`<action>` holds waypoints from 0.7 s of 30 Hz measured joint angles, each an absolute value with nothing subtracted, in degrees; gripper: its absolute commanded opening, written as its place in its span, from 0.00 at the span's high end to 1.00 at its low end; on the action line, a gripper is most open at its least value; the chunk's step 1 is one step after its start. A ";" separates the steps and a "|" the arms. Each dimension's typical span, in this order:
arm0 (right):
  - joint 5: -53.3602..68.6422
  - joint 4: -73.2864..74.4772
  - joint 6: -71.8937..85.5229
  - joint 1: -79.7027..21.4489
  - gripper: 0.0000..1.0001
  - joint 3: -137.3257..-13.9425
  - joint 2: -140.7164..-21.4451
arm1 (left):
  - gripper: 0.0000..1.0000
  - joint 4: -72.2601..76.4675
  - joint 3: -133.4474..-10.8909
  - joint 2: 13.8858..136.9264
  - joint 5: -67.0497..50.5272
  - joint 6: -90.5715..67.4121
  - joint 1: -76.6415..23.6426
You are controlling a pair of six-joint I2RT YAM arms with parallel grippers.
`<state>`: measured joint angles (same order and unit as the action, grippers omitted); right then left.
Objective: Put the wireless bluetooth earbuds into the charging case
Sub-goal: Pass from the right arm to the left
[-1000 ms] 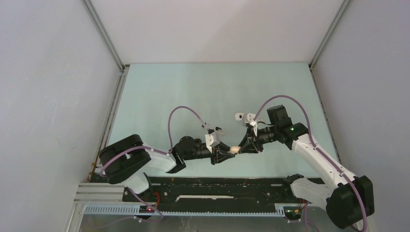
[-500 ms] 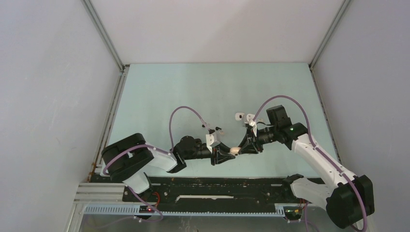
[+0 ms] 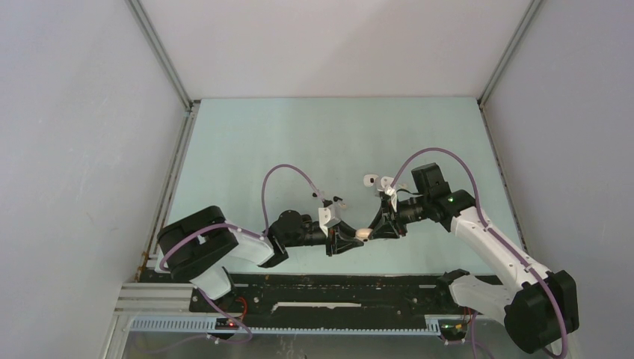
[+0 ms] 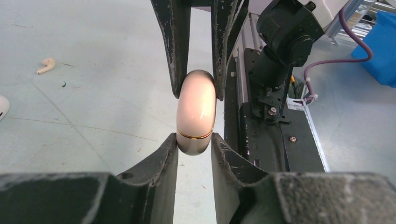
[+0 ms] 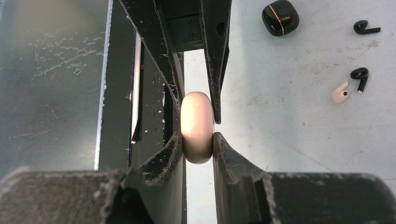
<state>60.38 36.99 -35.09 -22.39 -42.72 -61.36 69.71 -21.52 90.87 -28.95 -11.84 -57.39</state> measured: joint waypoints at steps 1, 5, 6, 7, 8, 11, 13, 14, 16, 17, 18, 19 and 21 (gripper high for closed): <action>60.38 37.01 -35.09 -22.39 0.80 -42.72 -61.36 | 0.65 69.71 -21.52 90.87 -28.95 -11.88 -57.36; 60.36 37.01 -35.09 -22.39 0.79 -42.72 -61.43 | 0.67 69.73 -21.52 90.87 -29.12 -12.03 -57.36; 60.40 37.01 -35.09 -22.39 0.79 -42.72 -61.47 | 0.68 69.73 -21.52 90.87 -29.12 -12.03 -57.36; 60.40 37.04 -35.09 -22.41 0.79 -42.72 -61.52 | 0.69 69.71 -21.52 90.89 -29.12 -12.03 -57.36; 60.58 37.08 -35.07 -22.44 0.79 -42.72 -61.60 | 0.69 69.73 -21.52 90.96 -29.12 -12.03 -57.34; 60.53 37.19 -35.07 -22.65 0.79 -42.72 -61.93 | 0.68 69.73 -21.52 91.20 -29.32 -12.08 -57.34; 60.51 37.21 -35.09 -22.76 0.79 -42.72 -62.11 | 0.68 69.71 -21.52 91.31 -29.45 -12.08 -57.34; 60.51 37.21 -35.07 -22.81 0.79 -42.72 -62.15 | 0.68 69.71 -21.52 91.37 -29.58 -12.08 -57.34; 60.47 37.23 -35.07 -22.92 0.79 -42.72 -62.19 | 0.66 69.71 -21.52 91.42 -29.71 -12.08 -57.34; 60.45 37.23 -35.07 -22.92 0.79 -42.72 -62.19 | 0.65 69.71 -21.52 91.42 -29.74 -12.08 -57.34; 60.45 37.26 -35.09 -22.92 0.78 -42.72 -62.19 | 0.65 69.71 -21.52 91.42 -29.76 -12.08 -57.34; 60.38 37.23 -35.09 -22.98 0.78 -42.72 -62.22 | 0.65 69.71 -21.52 91.42 -29.80 -12.10 -57.34; 60.34 37.23 -35.09 -23.07 0.78 -42.72 -62.22 | 0.68 69.71 -21.52 91.42 -30.04 -12.10 -57.34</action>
<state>60.34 37.23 -35.09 -23.07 -42.72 -62.22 69.71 -21.52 91.42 -30.04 -12.10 -57.34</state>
